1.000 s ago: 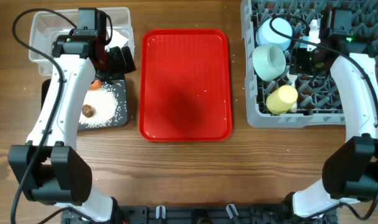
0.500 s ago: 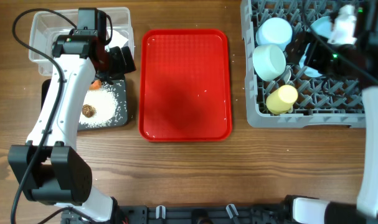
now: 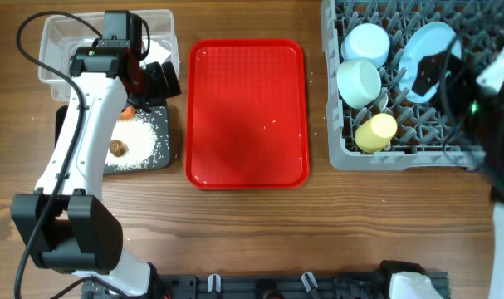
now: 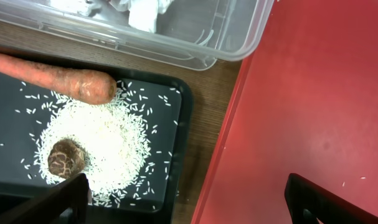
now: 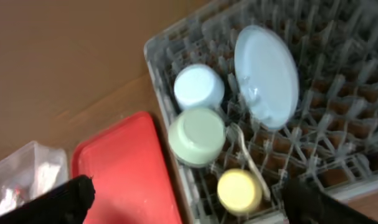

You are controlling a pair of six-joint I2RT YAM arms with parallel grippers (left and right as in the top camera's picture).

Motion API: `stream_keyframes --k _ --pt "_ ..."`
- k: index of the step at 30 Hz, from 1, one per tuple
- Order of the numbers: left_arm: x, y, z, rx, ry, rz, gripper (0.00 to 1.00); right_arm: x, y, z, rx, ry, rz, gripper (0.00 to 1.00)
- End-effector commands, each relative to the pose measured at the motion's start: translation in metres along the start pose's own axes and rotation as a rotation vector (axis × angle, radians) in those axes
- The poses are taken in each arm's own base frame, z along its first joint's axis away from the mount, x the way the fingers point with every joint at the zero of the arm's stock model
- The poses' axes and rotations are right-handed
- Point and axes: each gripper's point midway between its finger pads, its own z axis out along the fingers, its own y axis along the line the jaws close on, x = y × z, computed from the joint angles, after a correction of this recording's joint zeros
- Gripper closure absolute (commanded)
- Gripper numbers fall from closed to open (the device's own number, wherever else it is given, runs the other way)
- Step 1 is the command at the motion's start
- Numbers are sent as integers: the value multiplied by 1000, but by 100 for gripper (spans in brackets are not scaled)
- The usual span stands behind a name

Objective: Sort waste into correct bins and load items into the dishwasher rack

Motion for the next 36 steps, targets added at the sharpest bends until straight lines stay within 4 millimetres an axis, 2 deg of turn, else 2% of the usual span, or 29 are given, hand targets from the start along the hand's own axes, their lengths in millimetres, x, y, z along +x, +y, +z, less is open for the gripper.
stream_keyframes --k 1,4,5,8,11,14,20,27,31,36 --pt "-1 1 -1 5 -5 1 0 34 -36 17 77 -79 10 0" --pt "-1 1 -1 5 -5 1 0 63 -53 36 36 -201 4 0" --pt "-1 1 -1 5 -5 1 0 78 -59 41 3 -253 5 0" --pt "-1 1 -1 5 -5 1 0 115 -73 50 -62 -352 4 0" --pt "-1 1 -1 5 -5 1 0 144 -83 54 -91 -373 -9 0" --pt "-1 1 -1 5 -5 1 0 167 -77 52 -173 -402 -147 0" --pt "-1 1 -1 5 -5 1 0 186 -81 60 -209 -424 -157 0" --pt "-1 1 -1 5 -5 1 0 182 -59 46 -300 -488 -219 0" --pt "-1 1 -1 5 -5 1 0 184 -58 47 -321 -466 -151 0" --pt "-1 1 -1 5 -5 1 0 184 -58 47 -319 -463 -151 0"
